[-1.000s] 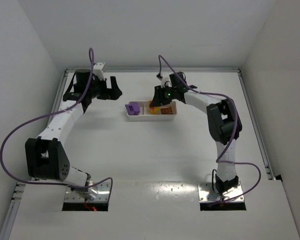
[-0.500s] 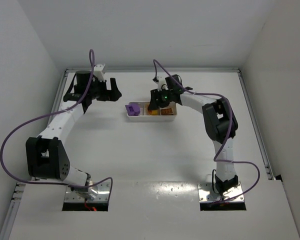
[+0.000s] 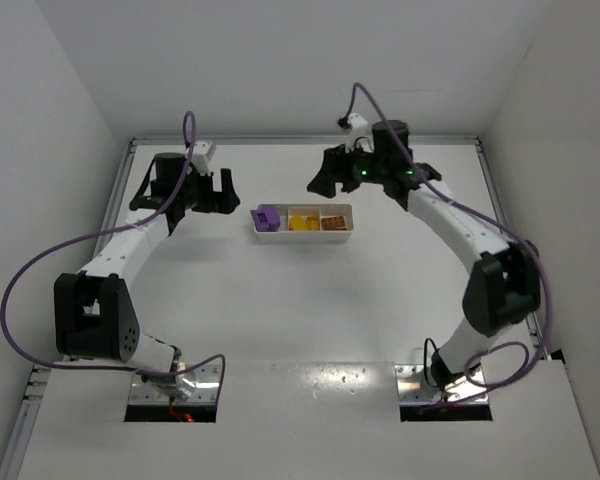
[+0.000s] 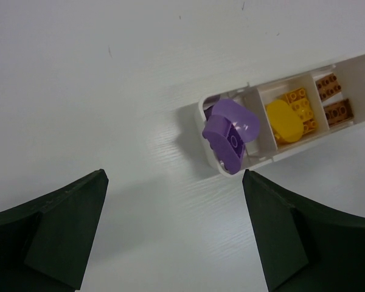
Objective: Sort the legos into containers by color
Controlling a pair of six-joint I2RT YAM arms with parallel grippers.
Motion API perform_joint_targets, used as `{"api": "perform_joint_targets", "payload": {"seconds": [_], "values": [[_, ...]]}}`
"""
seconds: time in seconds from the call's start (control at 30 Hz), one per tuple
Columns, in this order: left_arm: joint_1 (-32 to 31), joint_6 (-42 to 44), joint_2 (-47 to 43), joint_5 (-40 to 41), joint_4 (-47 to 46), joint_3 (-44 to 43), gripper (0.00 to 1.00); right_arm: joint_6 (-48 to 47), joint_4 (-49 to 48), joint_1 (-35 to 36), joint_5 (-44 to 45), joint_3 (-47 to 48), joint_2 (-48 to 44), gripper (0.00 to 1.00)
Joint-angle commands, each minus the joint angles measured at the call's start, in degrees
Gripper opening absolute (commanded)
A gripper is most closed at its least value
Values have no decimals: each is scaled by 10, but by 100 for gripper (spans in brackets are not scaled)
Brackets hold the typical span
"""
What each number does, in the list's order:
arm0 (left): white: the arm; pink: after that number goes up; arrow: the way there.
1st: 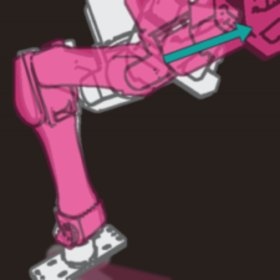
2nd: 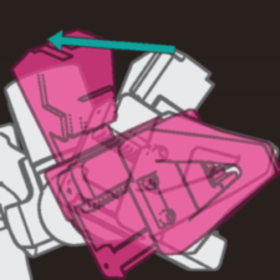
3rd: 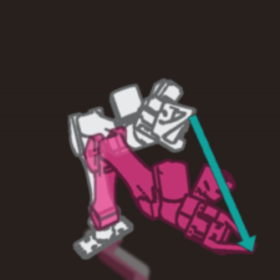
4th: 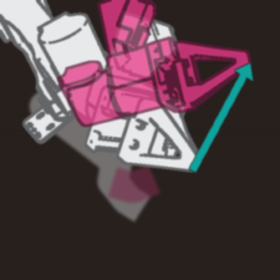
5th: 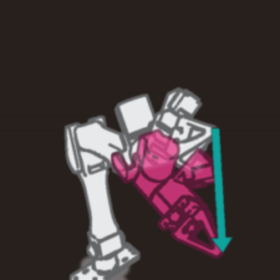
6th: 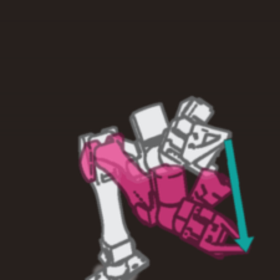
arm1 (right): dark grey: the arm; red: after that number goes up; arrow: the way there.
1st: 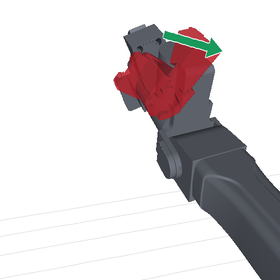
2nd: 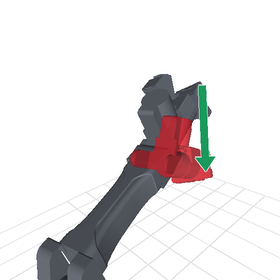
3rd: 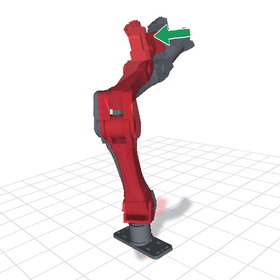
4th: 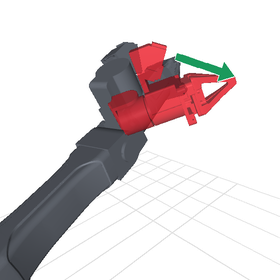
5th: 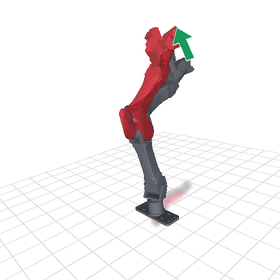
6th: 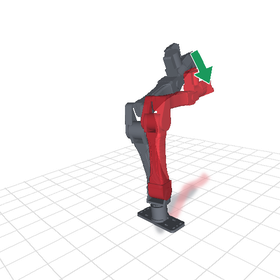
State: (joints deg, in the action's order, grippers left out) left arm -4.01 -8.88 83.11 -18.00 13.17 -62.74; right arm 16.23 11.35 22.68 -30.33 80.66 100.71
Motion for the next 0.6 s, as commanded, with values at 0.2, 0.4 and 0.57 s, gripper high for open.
{"api": "perform_joint_targets", "payload": {"seconds": [0.2, 0.4, 0.57], "values": [[2, 75, -23, 66, -39, 75, 100, -109, 73, -149, 40, -181, -173, 74], [8, 111, -30, 85, -56, 116, 100, -146, 18, -225, 50, -319, -250, 74], [8, 121, -41, 85, -62, 135, 100, -146, 1, -243, 40, -339, -244, 74]]}}
